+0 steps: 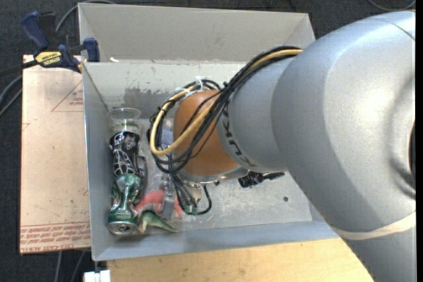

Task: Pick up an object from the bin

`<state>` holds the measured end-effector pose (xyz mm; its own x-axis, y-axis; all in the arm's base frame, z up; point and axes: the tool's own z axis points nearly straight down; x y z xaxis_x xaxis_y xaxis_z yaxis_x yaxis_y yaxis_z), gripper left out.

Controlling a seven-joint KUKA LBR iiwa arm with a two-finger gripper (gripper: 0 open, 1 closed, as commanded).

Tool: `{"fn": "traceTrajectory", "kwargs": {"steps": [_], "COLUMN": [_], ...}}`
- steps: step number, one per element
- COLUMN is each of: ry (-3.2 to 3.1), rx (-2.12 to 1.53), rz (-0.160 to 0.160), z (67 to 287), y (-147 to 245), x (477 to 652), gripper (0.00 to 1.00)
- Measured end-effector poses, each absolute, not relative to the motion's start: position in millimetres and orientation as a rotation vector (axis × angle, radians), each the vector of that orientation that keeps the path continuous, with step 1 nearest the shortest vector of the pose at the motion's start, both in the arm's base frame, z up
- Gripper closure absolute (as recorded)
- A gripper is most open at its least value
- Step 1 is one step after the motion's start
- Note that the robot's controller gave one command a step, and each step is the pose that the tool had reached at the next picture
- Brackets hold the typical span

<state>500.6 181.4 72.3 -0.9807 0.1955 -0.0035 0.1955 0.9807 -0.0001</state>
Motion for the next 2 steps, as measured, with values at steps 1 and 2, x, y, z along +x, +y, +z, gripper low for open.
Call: {"fn": "traceTrajectory", "kwargs": {"steps": [1,2], "ry": [3.132,3.124], "rx": [0.250,0.253], "rz": [-0.003,0.003], "z": [180,114], "y": [175,174], "x": [497.7,509.2], "gripper": [1.00,0.00]}}
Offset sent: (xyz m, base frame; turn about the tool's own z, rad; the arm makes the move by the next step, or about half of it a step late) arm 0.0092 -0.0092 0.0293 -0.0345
